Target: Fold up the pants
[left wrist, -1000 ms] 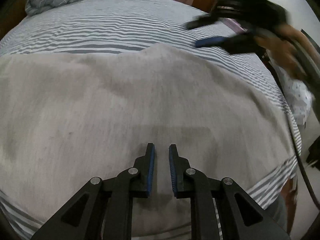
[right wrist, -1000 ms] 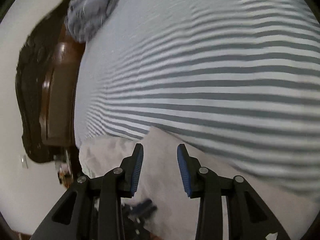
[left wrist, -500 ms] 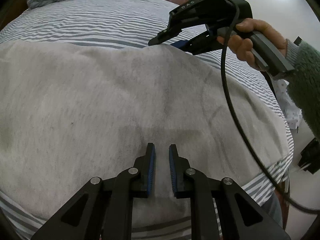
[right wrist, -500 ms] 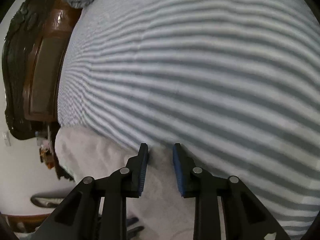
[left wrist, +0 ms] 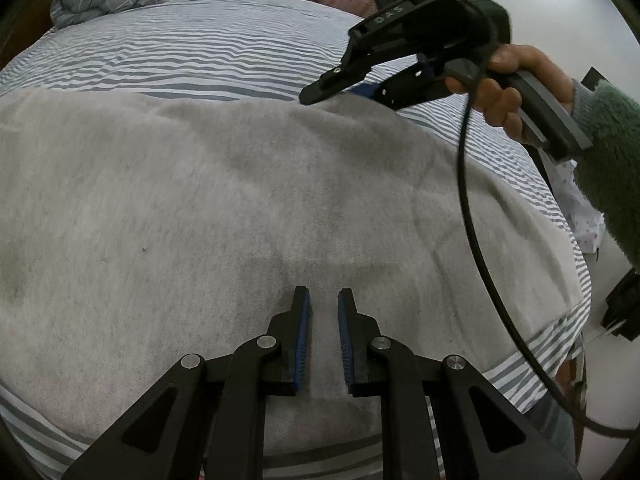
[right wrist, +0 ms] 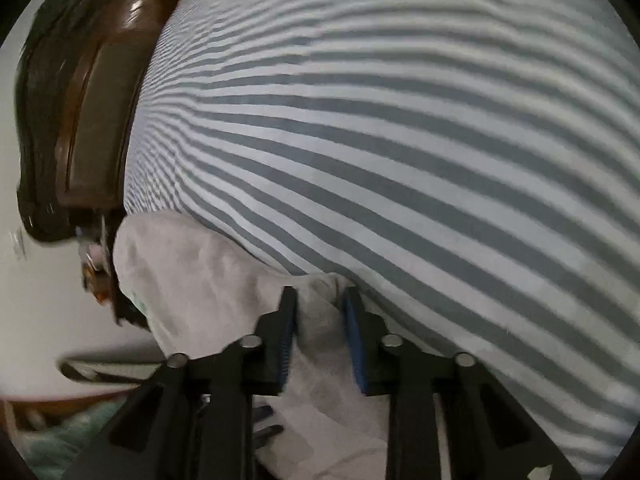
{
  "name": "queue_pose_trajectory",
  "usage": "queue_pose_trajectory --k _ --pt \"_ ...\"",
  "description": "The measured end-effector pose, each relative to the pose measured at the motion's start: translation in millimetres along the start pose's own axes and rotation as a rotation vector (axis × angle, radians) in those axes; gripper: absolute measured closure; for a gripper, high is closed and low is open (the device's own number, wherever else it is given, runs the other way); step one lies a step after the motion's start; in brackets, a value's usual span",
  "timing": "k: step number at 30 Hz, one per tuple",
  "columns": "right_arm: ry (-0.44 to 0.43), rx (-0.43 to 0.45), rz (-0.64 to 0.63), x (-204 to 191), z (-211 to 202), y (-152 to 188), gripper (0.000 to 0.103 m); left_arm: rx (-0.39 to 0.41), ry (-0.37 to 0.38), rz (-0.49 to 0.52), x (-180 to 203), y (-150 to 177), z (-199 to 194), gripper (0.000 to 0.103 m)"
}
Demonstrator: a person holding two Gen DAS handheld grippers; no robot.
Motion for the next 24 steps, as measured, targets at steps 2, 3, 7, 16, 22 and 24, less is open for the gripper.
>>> queue_pose_trajectory --k 2,3,7,16,22,24 --pt "0.005 0.058 -0.007 -6 -10 -3 0.089 0.003 0.002 0.001 0 0 0 0.087" --pt "0.011 0.074 -0.003 -6 -13 -5 0.089 0.005 -0.001 0.004 1 1 1 0.087" --pt "0.08 0.095 0.047 8 0 -19 0.093 0.009 -0.009 0.007 4 3 2 0.087" --pt "0.183 0.251 0.141 30 -23 -40 0.086 0.01 -0.018 0.02 9 4 2 0.087" --pt "0.195 0.296 0.195 43 -52 18 0.086 0.012 -0.033 0.035 12 5 2 0.087" --pt "0.234 0.294 0.243 58 -50 42 0.086 0.012 -0.041 0.041 12 5 2 0.087"
Point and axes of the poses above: each gripper's, at about its wrist camera, not at the fingertips, and z roughly the way its jaws point, x to its right, y to its underside, the point moved 9 cm from there along z, roughly the way its jaws point, and after that the axes turned 15 degrees about y, right-handed, at the moved point
